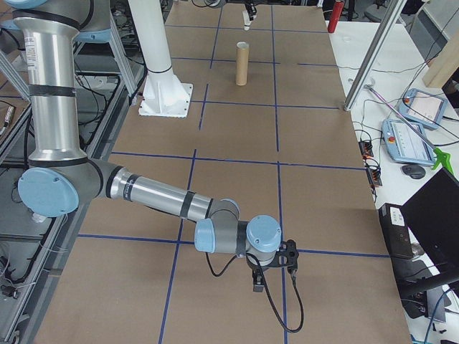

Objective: Collect badminton balls into bucket

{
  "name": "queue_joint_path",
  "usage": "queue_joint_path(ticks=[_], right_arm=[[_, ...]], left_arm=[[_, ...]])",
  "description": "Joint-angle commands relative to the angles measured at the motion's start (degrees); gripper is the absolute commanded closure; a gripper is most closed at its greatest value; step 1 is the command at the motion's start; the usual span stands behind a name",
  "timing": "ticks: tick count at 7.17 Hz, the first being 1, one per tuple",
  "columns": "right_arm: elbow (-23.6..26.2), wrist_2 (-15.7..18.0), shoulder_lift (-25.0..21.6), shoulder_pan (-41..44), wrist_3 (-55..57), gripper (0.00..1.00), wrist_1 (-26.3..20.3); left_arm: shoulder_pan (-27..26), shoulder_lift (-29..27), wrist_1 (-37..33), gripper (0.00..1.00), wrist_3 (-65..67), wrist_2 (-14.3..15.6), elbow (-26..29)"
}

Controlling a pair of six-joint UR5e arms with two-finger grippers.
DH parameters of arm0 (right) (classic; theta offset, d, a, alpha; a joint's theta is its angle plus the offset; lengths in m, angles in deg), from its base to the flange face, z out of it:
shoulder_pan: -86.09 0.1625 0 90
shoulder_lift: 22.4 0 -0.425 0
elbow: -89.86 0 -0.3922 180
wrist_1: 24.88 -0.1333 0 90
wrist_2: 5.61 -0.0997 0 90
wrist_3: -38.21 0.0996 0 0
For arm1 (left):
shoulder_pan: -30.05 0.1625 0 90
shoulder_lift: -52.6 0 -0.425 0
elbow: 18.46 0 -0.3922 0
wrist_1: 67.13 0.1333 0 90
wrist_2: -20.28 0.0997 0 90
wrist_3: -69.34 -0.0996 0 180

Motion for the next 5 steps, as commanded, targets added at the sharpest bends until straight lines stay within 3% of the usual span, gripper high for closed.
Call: queue_joint_path(ticks=[1,5], right_arm=[[0.00,0.00,0.00,0.00,-0.08,0.00,0.00],[0.00,0.00,0.00,0.00,-0.08,0.00,0.00]], left_arm=[[4.16,-2.00,0.26,1.00,7.42,4.80,5.55],[6.18,-2.01,0.08,1.00,7.89,4.73,6.97]])
